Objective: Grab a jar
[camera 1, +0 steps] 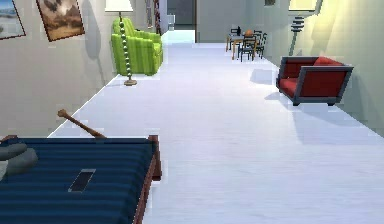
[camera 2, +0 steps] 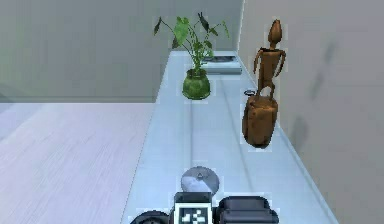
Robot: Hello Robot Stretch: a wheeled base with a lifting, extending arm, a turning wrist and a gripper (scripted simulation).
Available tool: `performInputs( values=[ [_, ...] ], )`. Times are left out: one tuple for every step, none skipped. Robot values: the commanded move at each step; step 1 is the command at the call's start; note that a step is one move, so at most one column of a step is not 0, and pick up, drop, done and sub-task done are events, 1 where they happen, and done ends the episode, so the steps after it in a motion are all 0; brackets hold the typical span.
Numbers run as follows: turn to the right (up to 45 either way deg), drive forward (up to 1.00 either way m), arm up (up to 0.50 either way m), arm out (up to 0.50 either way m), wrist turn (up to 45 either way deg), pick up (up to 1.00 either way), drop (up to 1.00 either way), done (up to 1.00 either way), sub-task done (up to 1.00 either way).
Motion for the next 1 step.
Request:
performInputs(
  values=[
    [0.0, 0.00, 0.00, 0.16, 0.0, 0.00, 0.00, 0.00, 0.00]
  ],
)
